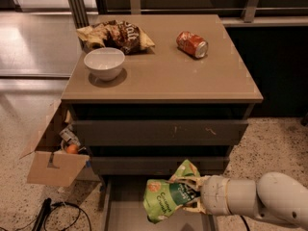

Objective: Pick green rice chip bag from bottom drawer and place on counter

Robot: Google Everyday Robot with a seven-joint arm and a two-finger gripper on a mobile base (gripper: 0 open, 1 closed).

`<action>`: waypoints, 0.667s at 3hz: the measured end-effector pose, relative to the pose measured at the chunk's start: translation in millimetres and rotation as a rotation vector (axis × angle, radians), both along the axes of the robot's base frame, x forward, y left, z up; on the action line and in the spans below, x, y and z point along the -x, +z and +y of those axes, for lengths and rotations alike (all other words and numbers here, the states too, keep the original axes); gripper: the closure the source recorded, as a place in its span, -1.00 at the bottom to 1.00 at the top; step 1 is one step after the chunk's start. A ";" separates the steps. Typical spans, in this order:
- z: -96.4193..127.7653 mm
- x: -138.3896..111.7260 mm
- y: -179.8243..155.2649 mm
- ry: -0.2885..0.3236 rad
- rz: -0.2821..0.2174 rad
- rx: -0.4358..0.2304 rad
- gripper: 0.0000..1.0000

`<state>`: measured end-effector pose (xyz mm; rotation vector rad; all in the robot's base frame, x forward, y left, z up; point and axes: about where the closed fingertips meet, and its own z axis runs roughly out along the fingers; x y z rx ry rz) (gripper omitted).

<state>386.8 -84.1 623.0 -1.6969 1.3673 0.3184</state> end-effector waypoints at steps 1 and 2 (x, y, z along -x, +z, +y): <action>8.3 -4.3 4.7 0.016 0.010 -0.014 1.00; 17.3 -27.9 29.9 0.038 0.005 -0.018 1.00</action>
Offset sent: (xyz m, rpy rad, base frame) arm 0.0718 0.0248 0.0744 0.0198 -0.0234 0.0567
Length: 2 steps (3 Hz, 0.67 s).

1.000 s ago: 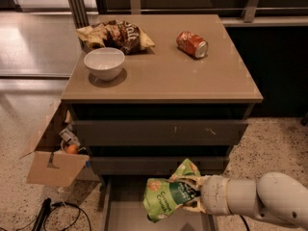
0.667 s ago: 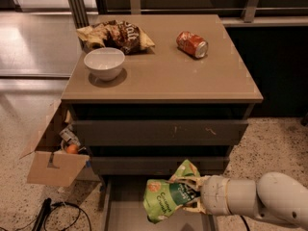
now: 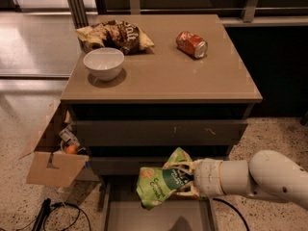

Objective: Pick green rice chip bag from bottom drawer and place on counter

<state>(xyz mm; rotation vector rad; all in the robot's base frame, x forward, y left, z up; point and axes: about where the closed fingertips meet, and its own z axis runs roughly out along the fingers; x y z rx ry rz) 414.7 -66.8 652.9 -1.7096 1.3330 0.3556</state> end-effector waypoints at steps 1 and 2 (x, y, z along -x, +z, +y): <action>3.3 -30.6 40.1 0.017 -0.019 0.005 1.00; -5.3 -58.8 103.0 0.010 -0.073 0.050 1.00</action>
Offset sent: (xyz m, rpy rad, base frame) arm 0.0800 -0.0160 0.1521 -0.0963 -0.1127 -0.0010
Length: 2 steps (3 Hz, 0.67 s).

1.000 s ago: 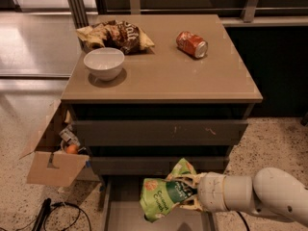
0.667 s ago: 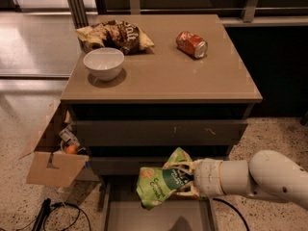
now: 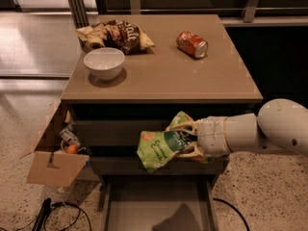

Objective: Pick green rice chip bag from bottom drawer and place on counter

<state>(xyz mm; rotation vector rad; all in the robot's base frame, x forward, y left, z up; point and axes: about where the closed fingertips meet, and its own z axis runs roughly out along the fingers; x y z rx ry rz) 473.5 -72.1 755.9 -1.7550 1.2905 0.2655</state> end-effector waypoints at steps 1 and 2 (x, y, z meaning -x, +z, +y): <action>0.7 0.2 0.6 0.002 -0.001 0.000 1.00; -1.2 -2.4 23.4 0.011 -0.037 0.035 1.00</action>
Offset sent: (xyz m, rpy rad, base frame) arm 0.0073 -0.0079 0.0568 -0.0848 -0.0902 0.0156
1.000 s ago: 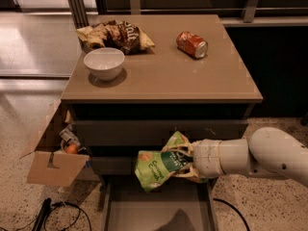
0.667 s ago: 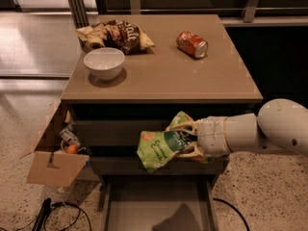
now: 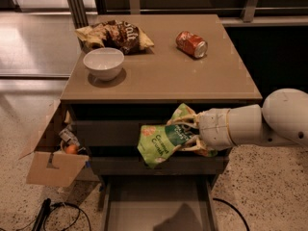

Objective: Pick green rice chip bag from bottom drawer and place on counter

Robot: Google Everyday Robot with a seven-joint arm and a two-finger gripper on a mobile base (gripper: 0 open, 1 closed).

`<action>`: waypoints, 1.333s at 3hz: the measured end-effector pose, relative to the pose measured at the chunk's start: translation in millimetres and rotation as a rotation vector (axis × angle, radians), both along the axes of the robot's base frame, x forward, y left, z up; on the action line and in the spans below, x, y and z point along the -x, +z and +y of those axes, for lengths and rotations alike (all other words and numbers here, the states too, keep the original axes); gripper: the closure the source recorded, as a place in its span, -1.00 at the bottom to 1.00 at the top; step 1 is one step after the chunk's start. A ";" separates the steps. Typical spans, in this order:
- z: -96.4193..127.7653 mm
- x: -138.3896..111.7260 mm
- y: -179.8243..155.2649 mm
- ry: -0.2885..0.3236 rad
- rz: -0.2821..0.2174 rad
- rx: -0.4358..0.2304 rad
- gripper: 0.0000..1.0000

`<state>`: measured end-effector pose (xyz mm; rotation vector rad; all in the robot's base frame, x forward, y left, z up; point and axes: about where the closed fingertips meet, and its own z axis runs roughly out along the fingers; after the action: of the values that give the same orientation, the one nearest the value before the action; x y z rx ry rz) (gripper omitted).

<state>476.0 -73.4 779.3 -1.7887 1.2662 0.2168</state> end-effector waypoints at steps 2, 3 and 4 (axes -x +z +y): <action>-15.0 -51.1 108.3 0.050 -0.076 0.052 1.00; -26.6 -101.4 140.9 -0.004 -0.048 0.074 1.00; -30.0 -125.8 196.5 -0.050 -0.135 0.042 1.00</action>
Offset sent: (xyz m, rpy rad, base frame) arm 0.1063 -0.0344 0.1941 -0.0109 -0.1327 0.0368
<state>601.8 -103.4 975.8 -1.7741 1.2260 0.0403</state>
